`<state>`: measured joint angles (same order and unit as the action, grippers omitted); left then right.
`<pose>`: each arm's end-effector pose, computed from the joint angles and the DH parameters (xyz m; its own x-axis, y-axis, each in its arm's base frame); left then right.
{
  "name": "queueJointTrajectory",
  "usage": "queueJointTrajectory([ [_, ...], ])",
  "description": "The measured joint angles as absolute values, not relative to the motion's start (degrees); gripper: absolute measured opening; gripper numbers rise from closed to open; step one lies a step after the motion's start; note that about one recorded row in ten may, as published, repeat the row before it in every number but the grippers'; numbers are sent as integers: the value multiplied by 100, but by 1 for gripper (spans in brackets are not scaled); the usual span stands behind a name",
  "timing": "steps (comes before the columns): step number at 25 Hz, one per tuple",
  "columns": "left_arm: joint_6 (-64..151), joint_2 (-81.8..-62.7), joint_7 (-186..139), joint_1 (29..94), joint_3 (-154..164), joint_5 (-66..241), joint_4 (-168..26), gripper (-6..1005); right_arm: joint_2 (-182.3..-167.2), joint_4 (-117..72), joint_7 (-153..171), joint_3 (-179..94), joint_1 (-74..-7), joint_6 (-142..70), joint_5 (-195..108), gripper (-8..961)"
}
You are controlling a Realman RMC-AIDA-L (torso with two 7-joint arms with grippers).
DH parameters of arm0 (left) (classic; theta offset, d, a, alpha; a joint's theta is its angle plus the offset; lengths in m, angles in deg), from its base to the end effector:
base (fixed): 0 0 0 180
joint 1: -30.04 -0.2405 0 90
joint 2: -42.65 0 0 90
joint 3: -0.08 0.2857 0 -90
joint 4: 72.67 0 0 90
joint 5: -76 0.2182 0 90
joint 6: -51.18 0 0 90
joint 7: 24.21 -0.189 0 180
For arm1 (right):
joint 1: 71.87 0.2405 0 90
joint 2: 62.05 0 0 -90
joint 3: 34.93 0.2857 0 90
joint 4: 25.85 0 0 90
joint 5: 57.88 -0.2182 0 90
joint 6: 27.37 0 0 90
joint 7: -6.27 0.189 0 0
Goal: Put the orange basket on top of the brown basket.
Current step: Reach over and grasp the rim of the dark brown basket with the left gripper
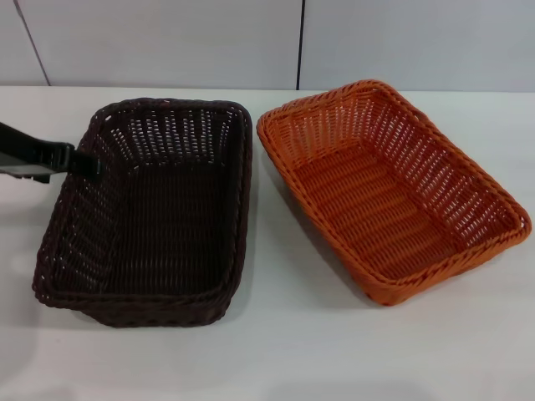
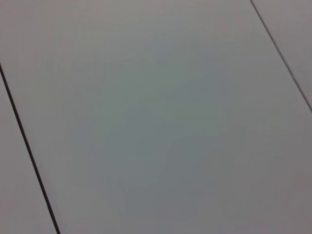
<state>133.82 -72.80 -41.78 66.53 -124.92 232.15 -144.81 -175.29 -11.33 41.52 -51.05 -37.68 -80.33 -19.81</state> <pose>-0.2810 0.4435 0.0519 0.3733 0.8756 0.3065 0.8112 -0.1477 -0.5658 0.4114 0.4541 0.1639 0.4384 0.2866 -0.8518 -0.8889 0.2783 -0.3639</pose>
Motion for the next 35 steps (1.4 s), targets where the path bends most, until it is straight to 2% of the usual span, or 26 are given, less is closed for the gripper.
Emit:
queueJointTrajectory([
  [19,13147,-7305,-4222,6620,-12465,23238,-14000,742,-17472,-1186,3867,-5119,-3536,-7888,-1950,773],
  [21,13144,-7304,-4222,6625,-12454,23238,-13994,555,-17472,-1188,3865,-5119,-3536,-7884,-1948,773],
  [32,13162,-7284,-4300,6692,-12465,23198,-13990,343,-17464,-1188,3855,-5119,-3549,-7755,-1947,773],
  [35,13197,-7269,-4310,6722,-12458,23183,-13990,259,-17463,-1188,3853,-5112,-3562,-7755,-1956,773],
])
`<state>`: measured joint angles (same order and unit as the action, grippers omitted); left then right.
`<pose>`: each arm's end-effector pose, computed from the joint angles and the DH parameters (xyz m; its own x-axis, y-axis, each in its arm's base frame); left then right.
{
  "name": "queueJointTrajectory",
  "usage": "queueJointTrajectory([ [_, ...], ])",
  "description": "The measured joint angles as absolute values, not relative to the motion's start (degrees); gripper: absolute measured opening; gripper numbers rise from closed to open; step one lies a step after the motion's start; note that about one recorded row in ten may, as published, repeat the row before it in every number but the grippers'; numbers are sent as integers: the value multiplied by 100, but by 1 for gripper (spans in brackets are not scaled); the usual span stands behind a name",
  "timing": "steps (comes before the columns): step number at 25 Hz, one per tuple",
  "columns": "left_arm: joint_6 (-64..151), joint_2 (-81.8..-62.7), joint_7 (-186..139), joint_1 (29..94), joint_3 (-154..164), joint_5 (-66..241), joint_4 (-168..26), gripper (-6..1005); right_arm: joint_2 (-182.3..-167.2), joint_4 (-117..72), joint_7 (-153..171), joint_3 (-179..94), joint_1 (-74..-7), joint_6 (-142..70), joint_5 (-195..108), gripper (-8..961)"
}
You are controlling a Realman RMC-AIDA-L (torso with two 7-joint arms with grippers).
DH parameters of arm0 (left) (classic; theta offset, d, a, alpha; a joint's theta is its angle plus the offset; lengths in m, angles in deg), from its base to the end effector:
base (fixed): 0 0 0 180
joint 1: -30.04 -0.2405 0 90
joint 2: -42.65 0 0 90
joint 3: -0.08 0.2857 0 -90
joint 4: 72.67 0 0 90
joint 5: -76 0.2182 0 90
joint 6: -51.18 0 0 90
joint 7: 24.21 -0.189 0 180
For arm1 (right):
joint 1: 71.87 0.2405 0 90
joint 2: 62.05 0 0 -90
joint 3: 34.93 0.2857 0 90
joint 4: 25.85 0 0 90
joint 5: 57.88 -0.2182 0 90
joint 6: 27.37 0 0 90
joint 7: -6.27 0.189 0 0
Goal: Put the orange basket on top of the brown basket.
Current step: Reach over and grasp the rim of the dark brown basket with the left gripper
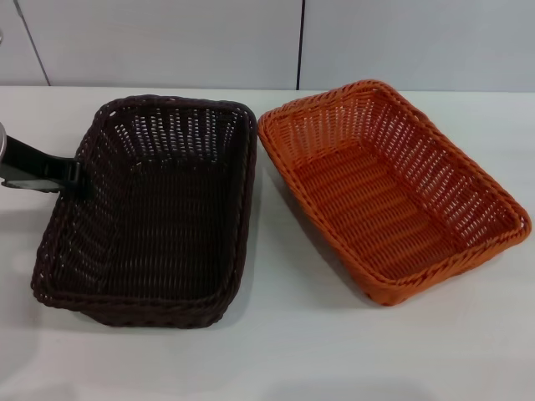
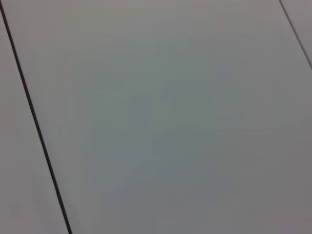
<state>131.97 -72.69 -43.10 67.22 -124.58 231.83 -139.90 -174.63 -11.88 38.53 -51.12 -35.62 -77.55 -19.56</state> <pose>-0.2908 0.4436 0.0370 0.3579 0.8923 0.2751 0.8175 -0.1571 -0.5541 0.4040 0.4699 0.1624 0.4745 0.2474 -0.8448 -0.8689 0.2852 -0.4045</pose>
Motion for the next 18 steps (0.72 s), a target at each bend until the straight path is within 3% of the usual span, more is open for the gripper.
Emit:
queueJointTrajectory([
  [2,13228,-7269,-4358,6740,-12467,23182,-13998,203,-17458,-1186,3853,-5103,-3565,-7755,-1969,773],
  [18,13517,-7270,-4772,6679,-12651,22796,-15123,201,-17428,-1171,3852,-5076,-3577,-7758,-1991,773],
])
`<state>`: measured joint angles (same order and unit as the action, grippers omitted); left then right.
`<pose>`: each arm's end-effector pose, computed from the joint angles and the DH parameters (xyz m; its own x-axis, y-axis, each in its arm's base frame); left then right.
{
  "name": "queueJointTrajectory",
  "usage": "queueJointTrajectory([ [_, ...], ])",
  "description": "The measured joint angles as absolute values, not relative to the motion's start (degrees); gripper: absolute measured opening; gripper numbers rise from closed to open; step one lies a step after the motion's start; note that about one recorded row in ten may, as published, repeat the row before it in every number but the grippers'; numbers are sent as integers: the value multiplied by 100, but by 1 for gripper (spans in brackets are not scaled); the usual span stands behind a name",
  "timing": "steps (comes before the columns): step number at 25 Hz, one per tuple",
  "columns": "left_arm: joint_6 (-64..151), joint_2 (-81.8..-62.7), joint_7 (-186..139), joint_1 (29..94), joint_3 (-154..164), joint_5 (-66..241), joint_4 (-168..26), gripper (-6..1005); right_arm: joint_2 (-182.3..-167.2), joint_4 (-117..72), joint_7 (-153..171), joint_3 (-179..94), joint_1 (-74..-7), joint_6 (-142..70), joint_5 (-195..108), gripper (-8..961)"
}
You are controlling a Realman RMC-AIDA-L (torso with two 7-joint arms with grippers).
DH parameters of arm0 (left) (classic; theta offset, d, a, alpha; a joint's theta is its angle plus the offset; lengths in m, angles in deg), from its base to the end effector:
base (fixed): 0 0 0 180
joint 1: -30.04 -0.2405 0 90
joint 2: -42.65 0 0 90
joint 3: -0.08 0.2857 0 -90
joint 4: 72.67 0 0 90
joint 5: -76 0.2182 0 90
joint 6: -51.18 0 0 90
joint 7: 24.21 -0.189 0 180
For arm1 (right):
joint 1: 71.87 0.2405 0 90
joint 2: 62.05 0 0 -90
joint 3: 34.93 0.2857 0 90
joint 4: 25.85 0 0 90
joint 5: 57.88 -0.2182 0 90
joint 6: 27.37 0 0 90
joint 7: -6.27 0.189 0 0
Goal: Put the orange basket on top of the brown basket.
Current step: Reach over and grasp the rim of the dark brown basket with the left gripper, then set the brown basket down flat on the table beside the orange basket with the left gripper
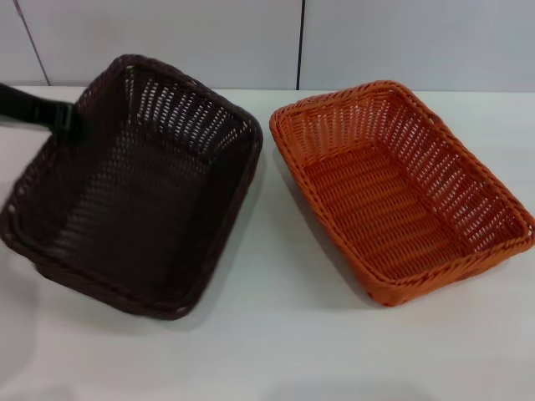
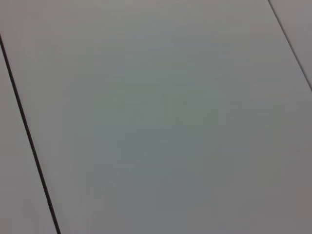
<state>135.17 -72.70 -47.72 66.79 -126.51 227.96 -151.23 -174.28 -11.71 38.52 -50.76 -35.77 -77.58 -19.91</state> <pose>-0.2477 0.4514 0.0722 0.5178 0.7915 0.3247 0.7750 -0.2733 -0.5698 0.4065 0.4683 0.1687 0.4758 0.2578 -0.8409 -0.8675 0.2954 -0.4003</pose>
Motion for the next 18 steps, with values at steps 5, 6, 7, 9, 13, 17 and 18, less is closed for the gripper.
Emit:
queueJointTrajectory([
  [5,13679,-7262,-4874,6677,-12726,22766,-15657,197,-17428,-1179,3852,-5074,-3564,-7760,-1992,773],
  [6,13726,-7255,-4904,6678,-12738,22756,-15764,197,-17429,-1179,3852,-5075,-3562,-7763,-1992,773],
  [7,13769,-7251,-4928,6686,-12749,22745,-15831,197,-17431,-1181,3852,-5075,-3562,-7770,-1992,773],
  [9,13945,-7215,-5049,6760,-12796,22716,-15983,198,-17435,-1185,3852,-5075,-3560,-7779,-1992,773],
  [13,14337,-7123,-5459,6934,-12905,22657,-16069,198,-17437,-1188,3852,-5070,-3575,-7787,-1992,774],
  [17,14744,-7059,-6055,7106,-13202,22117,-15972,198,-17440,-1188,3852,-5066,-3592,-7785,-1992,774],
  [18,14818,-7034,-6143,7142,-13249,21999,-15916,197,-17443,-1188,3852,-5069,-3596,-7782,-1992,774],
])
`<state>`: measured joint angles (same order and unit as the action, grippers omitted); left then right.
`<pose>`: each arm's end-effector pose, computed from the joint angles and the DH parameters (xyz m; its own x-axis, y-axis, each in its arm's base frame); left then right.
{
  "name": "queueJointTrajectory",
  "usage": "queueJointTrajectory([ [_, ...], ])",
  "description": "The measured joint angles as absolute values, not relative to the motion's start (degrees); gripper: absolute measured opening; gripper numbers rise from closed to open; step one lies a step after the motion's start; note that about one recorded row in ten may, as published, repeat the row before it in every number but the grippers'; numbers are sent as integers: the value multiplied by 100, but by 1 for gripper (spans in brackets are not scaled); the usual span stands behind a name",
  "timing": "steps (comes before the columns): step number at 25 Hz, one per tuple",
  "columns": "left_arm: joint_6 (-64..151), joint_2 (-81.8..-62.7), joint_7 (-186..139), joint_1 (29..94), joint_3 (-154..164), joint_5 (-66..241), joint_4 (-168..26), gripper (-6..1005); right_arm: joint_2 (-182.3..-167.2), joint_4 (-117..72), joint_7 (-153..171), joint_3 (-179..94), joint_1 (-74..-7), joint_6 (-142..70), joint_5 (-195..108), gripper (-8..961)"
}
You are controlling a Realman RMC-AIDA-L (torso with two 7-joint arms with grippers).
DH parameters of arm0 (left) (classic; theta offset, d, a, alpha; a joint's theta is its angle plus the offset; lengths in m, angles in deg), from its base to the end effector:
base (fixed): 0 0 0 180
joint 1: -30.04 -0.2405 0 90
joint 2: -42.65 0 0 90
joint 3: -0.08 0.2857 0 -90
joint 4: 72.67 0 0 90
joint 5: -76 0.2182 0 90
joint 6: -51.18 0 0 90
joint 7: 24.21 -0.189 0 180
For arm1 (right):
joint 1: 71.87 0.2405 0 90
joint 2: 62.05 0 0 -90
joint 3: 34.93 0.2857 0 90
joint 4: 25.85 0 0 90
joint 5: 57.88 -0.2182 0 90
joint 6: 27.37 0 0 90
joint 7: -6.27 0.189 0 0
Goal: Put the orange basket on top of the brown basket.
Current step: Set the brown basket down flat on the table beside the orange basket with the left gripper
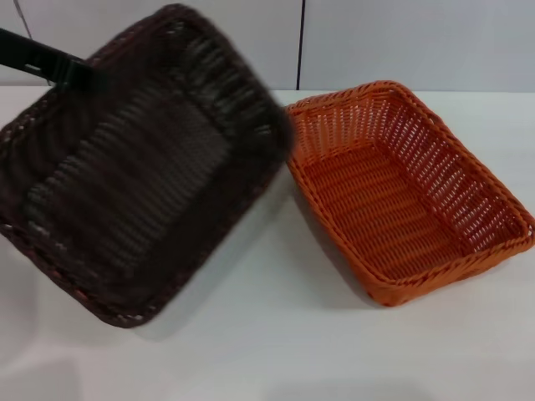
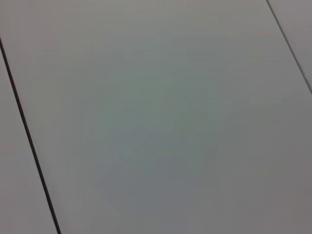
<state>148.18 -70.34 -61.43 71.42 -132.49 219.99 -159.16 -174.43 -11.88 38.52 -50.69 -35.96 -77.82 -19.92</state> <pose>-0.1836 0.4432 0.1058 0.7524 0.6206 0.2206 0.6240 -0.5645 -0.5403 0.4077 0.4666 0.1666 0.4733 0.2568 -0.8427 -0.8685 0.2964 -0.3974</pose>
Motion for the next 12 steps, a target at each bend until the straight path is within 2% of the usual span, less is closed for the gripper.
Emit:
queueJointTrajectory([
  [3,15040,-6921,-6432,7254,-13326,21635,-15628,197,-17454,-1188,3853,-5095,-3610,-7773,-1992,774],
  [4,15171,-6777,-6654,7369,-13310,21359,-15150,197,-17459,-1188,3853,-5101,-3617,-7772,-1992,774],
  [6,15229,-6653,-6916,7514,-13290,21190,-14482,197,-17469,-1188,3853,-5111,-3636,-7773,-1992,774],
  [9,15229,-6653,-6916,7514,-13290,21190,-14482,198,-17486,-1187,3852,-5116,-3679,-7786,-1992,774],
  [11,15112,-6567,-7433,7855,-13279,21185,-13285,198,-17502,-1187,3853,-5118,-3730,-7793,-1992,774],
  [12,15112,-6567,-7433,7855,-13279,21185,-13285,198,-17506,-1195,3854,-5119,-3762,-7795,-1991,774],
])
